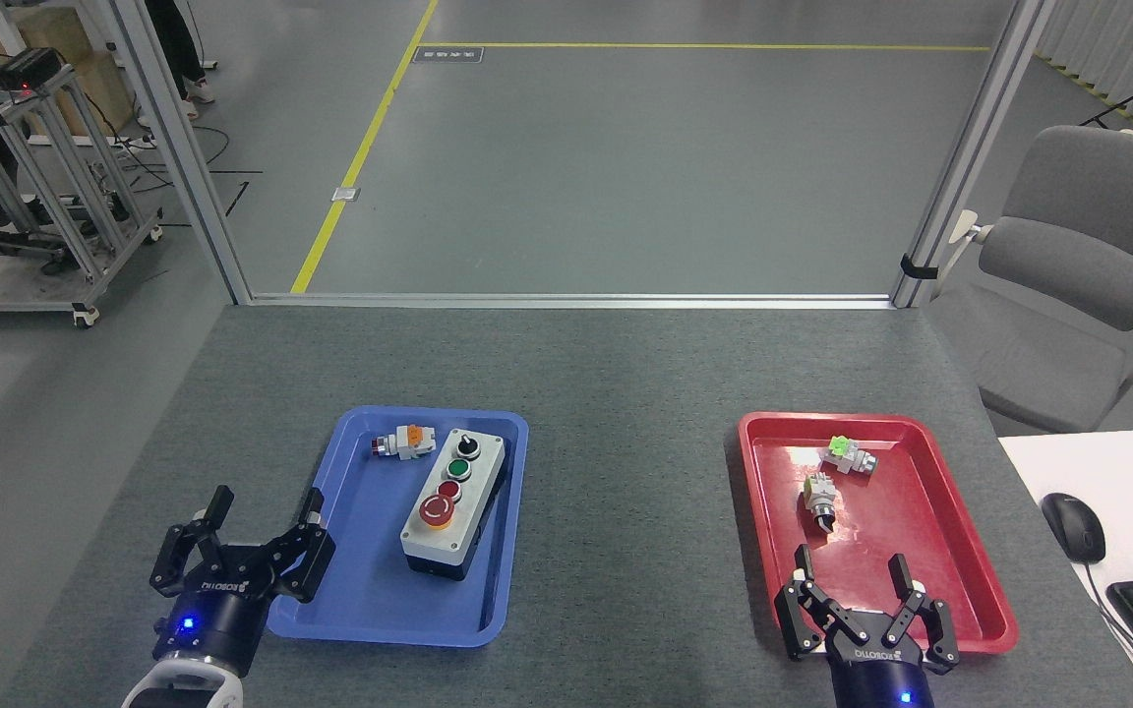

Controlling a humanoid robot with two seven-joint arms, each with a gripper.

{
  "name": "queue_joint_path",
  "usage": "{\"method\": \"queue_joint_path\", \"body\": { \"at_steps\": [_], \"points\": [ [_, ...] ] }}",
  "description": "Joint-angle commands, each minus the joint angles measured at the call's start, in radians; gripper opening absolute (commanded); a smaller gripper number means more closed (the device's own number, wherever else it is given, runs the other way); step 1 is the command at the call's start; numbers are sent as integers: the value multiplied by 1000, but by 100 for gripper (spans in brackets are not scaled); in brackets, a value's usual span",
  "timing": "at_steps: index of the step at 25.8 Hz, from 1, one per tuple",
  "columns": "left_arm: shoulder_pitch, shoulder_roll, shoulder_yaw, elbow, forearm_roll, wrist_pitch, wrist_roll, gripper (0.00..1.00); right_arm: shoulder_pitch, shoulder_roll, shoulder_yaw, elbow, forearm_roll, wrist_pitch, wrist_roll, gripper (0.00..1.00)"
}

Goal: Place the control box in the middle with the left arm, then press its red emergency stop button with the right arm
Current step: 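Move the left gripper toward the grey control box on the blue tray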

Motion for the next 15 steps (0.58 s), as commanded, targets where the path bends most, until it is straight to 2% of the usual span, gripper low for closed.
{"method": "queue_joint_path", "body": {
  "at_steps": [1, 4, 9, 11, 15],
  "points": [
    [6, 3, 29, -6, 2, 4, 3, 99, 0, 0, 0, 0, 0, 2, 1, 97],
    [6, -9, 74, 10, 11, 4, 38, 99, 0, -1, 0, 0, 2, 2, 1, 97],
    [10, -9, 80, 8, 36, -15, 38, 99, 0, -6, 2, 0, 3, 2, 1, 97],
    [10, -8, 86, 10, 85, -19, 40, 99, 0, -7, 2, 2, 3, 2, 1, 97],
    [15, 3, 86, 8, 169, -113, 38, 99, 0, -9, 2, 0, 3, 2, -1, 95]
  ]
}}
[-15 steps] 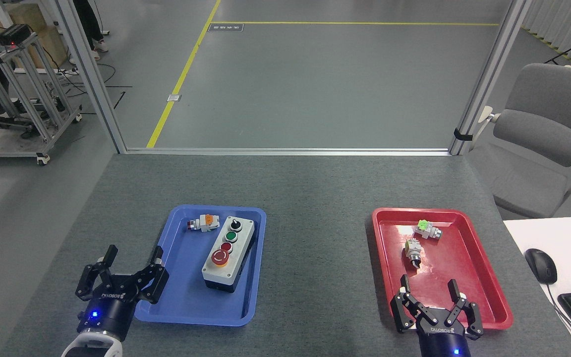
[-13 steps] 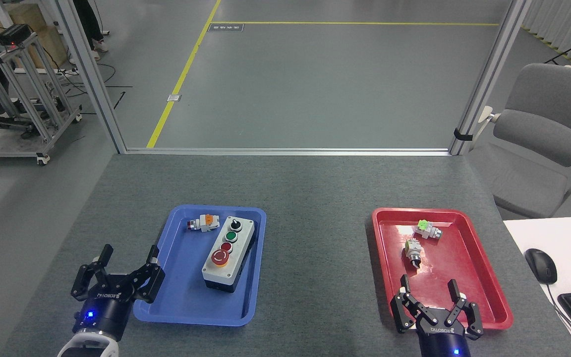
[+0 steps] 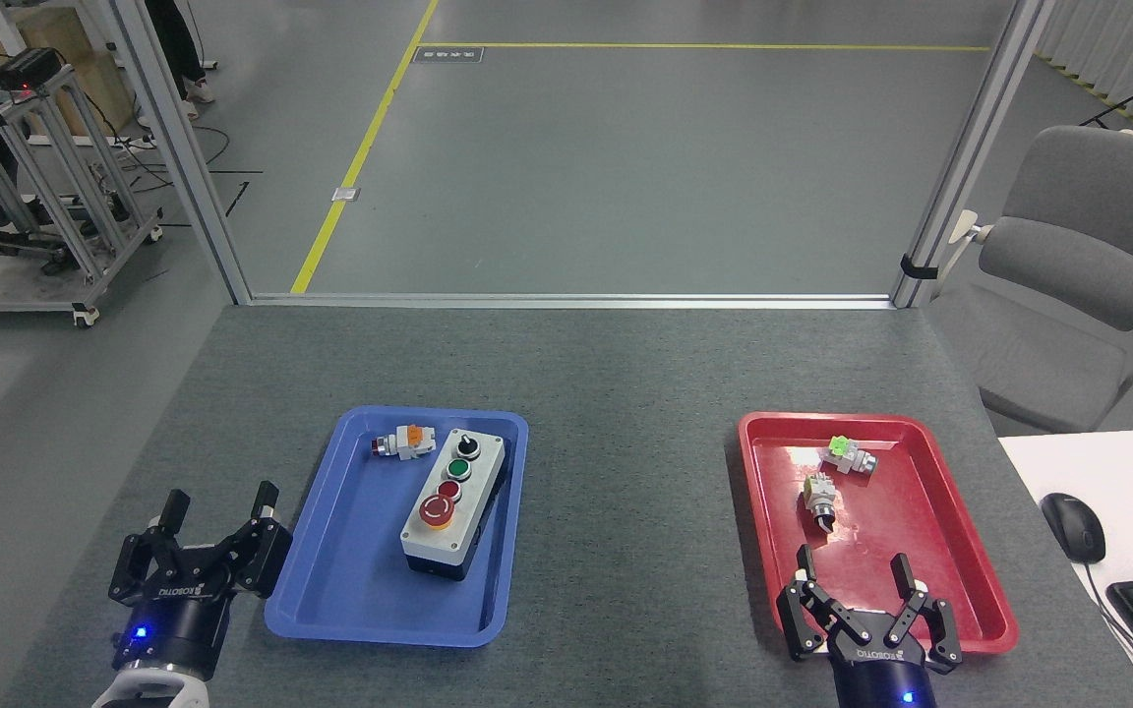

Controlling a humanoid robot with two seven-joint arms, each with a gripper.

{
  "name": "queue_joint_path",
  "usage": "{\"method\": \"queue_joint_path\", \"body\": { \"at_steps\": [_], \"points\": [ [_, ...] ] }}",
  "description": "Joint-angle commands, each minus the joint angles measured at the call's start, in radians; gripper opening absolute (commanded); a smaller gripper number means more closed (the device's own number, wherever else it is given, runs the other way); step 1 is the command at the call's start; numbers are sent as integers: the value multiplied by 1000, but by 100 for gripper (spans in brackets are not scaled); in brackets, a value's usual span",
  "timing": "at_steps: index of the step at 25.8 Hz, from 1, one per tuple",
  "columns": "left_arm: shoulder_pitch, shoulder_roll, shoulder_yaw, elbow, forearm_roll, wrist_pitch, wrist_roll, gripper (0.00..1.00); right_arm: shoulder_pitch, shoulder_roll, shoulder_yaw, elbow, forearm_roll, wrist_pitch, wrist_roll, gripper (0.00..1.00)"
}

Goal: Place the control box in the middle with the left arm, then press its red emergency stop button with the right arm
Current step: 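Move the left gripper toward the grey control box on the blue tray, then lower the left gripper and grasp the grey control box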

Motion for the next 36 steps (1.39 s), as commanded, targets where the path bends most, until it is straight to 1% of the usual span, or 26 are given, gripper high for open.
{"method": "queue_joint_path", "body": {
  "at_steps": [1, 5, 6, 8, 9, 10, 12, 14, 16, 18, 22, 27, 32, 36],
  "points": [
    [6, 4, -1, -1, 45, -78, -1, 99, 0, -2, 0, 0, 0, 0, -2, 95],
    [75, 9, -10, -29, 28, -105, -1, 99, 0, 0, 0, 1, 0, 0, -2, 95],
    [90, 9, -18, -41, 5, -111, -1, 98, 0, -2, 0, 1, 0, 0, -2, 95],
    [101, 9, -71, -44, -119, -110, -1, 98, 0, -2, 0, 5, 0, 0, -2, 95],
    [96, -4, -93, -35, -188, -102, -3, 98, 0, 0, 0, 5, 0, 0, -2, 95],
    [93, -14, -108, -26, -235, -95, -3, 98, 0, 0, 0, 6, 0, 0, -2, 95],
    [92, -45, -144, -10, -283, -84, -6, 98, 0, 0, 0, 6, 0, 0, -2, 95],
    [89, -65, -170, -4, -291, -81, -32, 98, 0, 0, 0, 8, 0, 0, -2, 95],
    [73, -68, -197, 16, -292, -78, -90, 98, 0, 1, 0, 8, 0, 0, 0, 95],
    [46, -68, -226, 62, -294, -58, -118, 98, 0, 3, 0, 8, 2, 0, -2, 95],
    [-36, -68, -283, 155, -314, -7, -121, 98, 0, 3, 0, 8, 2, 0, -2, 95],
    [-141, -70, -312, 283, -314, 31, -126, 98, 0, 0, 0, 8, 2, 0, -2, 95],
    [-204, -76, -317, 389, -314, 31, -126, 98, 0, -3, -1, 8, 2, 0, -2, 95],
    [-237, -88, -318, 439, -312, 31, -126, 99, 2, -3, 0, 8, 2, 0, -3, 95]
  ]
}}
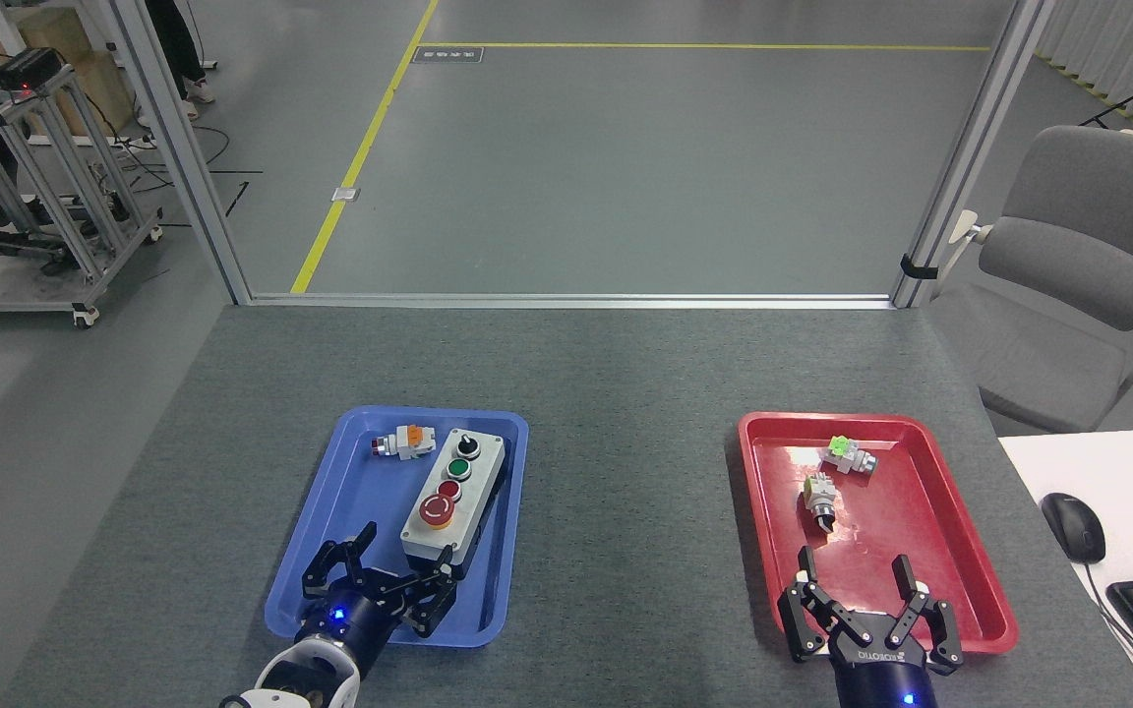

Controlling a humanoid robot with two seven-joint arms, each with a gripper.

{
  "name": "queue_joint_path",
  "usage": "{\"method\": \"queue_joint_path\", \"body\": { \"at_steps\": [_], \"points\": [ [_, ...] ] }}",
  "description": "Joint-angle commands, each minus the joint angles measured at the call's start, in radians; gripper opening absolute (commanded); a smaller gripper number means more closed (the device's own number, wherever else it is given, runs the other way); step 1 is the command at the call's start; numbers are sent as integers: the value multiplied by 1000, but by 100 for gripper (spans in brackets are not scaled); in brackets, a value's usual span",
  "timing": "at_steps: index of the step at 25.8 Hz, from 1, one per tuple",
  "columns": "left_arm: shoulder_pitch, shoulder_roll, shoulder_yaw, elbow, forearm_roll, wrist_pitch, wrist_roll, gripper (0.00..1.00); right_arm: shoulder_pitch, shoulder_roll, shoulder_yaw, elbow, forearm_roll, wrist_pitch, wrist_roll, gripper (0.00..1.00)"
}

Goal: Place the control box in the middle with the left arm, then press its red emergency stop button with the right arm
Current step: 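Lower the left gripper and grasp the grey control box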

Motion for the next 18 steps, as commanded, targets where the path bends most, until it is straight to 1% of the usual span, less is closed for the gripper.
{"method": "queue_joint_path", "body": {
  "at_steps": [1, 7, 18],
  "points": [
    [-34, -11, -2, 52, 0, 2, -1, 98, 1, -1, 0, 0, 0, 0, 3, 95],
    [-67, -29, -2, 109, 2, 5, -1, 99, 3, -1, 0, 0, 0, 0, 3, 95],
    [-60, -35, -3, 95, 5, -26, -1, 99, 3, 3, 0, 0, 0, 0, 3, 95]
  ]
}}
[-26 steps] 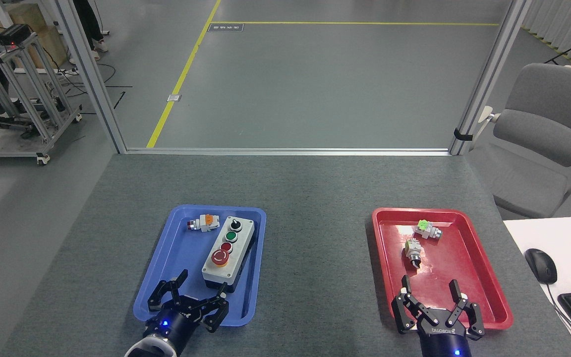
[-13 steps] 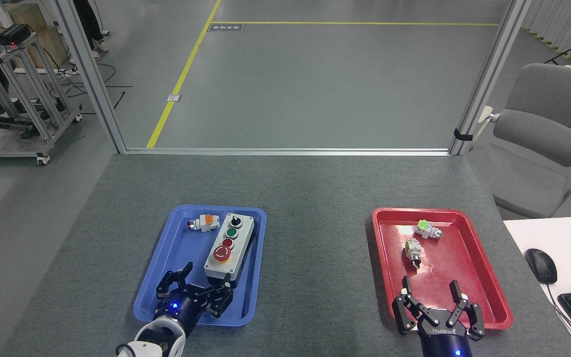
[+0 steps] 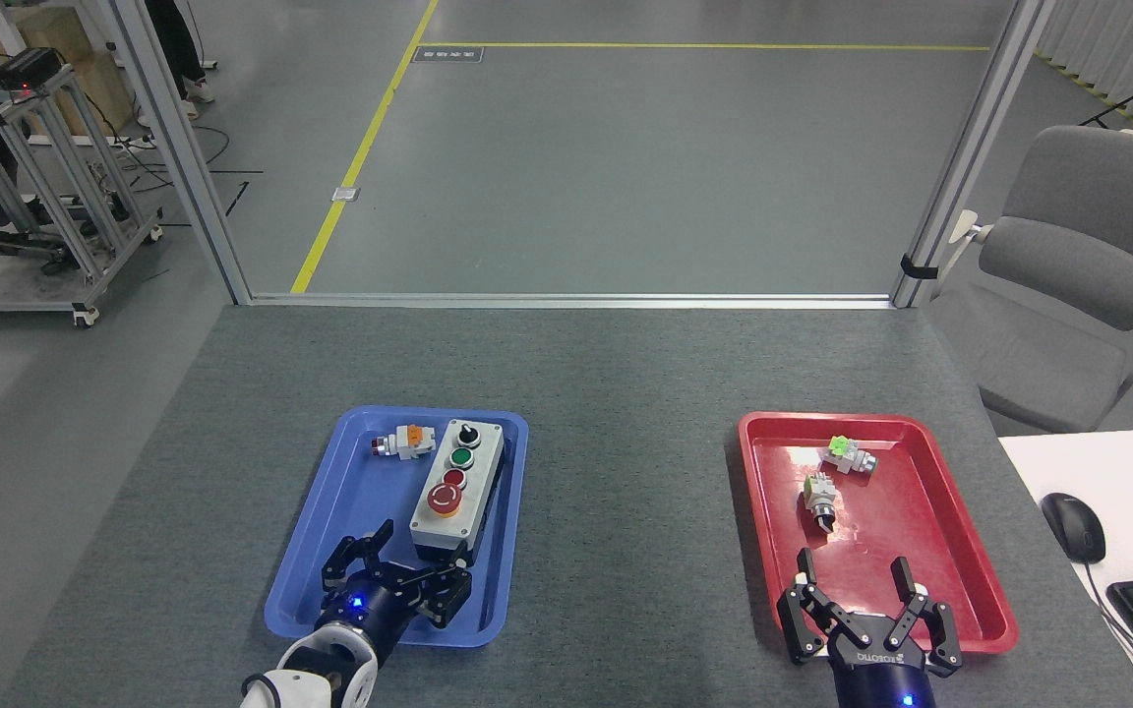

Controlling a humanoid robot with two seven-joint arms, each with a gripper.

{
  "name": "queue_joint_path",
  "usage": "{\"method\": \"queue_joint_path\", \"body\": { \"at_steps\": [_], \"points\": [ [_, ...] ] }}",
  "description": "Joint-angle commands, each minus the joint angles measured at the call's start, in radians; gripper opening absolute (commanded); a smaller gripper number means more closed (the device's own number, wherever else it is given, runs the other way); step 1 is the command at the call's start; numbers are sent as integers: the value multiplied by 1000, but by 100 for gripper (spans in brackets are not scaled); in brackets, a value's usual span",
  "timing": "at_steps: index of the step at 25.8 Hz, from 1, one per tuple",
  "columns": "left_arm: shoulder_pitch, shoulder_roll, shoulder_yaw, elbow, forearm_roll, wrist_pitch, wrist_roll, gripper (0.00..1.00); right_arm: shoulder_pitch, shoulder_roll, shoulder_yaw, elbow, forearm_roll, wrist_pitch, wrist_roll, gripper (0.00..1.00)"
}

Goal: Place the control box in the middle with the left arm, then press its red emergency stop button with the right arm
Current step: 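Lower the left gripper and grasp the grey control box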

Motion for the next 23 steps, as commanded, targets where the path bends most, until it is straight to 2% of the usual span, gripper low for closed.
{"method": "queue_joint_path", "body": {
  "at_steps": [1, 9, 18, 23],
  "points": [
    [-1, -6, -6, -1, 1, -5, -1, 99, 0, 1, -1, 0, 0, 0, 0, 95],
    [-26, -69, -37, 45, -4, 15, -7, 99, 0, -1, 0, 0, 0, 0, 0, 95],
    [-153, -74, -37, 218, -2, 95, -7, 99, 2, -2, 0, -1, 0, 0, -1, 95],
    [-193, -74, -37, 262, -2, 109, -6, 99, 3, -2, 0, -2, 0, 0, -1, 95]
  ]
}}
